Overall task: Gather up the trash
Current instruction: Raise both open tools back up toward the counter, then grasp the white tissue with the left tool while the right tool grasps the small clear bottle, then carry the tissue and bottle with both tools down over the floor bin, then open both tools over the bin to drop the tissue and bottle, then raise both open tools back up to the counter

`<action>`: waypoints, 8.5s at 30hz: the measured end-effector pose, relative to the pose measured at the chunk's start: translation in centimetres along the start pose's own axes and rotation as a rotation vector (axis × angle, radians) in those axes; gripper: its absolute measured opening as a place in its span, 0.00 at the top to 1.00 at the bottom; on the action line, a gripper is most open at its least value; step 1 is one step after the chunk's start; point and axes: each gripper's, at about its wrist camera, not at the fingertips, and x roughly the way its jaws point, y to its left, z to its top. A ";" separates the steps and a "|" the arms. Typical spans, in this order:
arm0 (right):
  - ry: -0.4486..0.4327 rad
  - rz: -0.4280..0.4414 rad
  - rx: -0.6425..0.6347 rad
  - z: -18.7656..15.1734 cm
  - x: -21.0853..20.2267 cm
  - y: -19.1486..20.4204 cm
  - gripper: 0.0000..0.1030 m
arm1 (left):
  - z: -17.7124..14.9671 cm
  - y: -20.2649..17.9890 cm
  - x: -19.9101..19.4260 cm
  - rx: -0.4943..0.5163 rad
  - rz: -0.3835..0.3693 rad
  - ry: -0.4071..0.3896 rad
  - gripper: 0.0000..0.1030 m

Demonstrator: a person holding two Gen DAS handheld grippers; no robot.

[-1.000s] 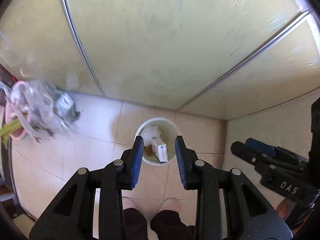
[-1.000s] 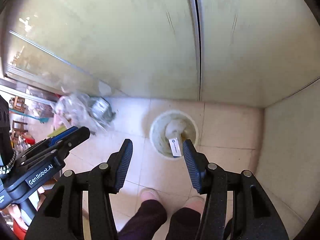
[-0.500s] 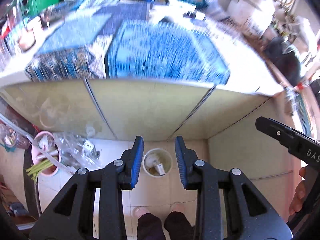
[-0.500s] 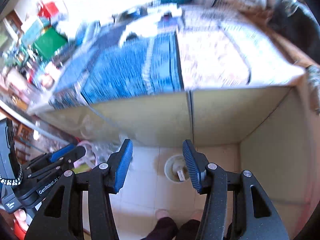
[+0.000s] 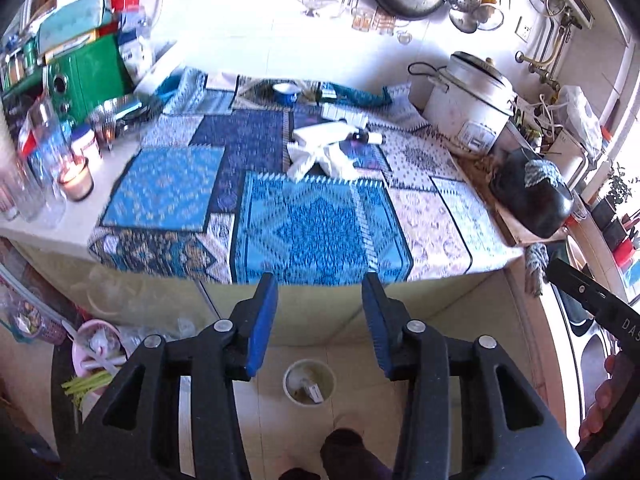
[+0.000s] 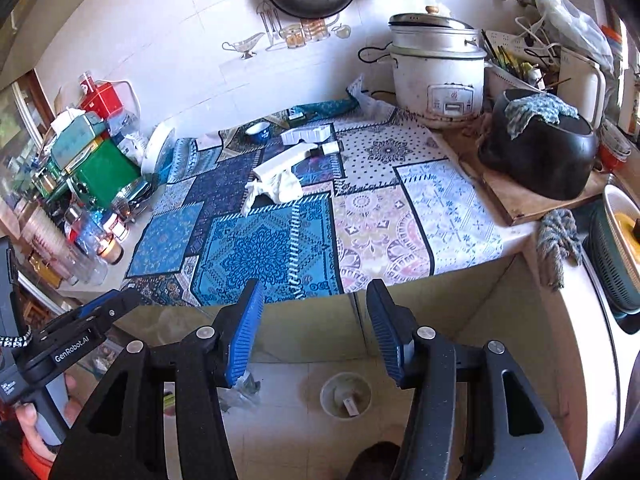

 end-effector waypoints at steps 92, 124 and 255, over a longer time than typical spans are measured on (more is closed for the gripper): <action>0.441 0.179 -0.292 19.5 36.0 -1.4 0.75 | 23.0 3.0 24.6 -0.221 0.051 0.062 0.98; 0.183 0.210 -0.170 10.0 14.5 -1.3 0.75 | 11.3 -3.9 9.6 -0.089 -0.007 -0.052 0.98; -0.075 0.117 -0.145 14.5 5.9 -3.7 0.33 | 13.3 -2.2 7.7 -0.059 0.108 -0.029 0.46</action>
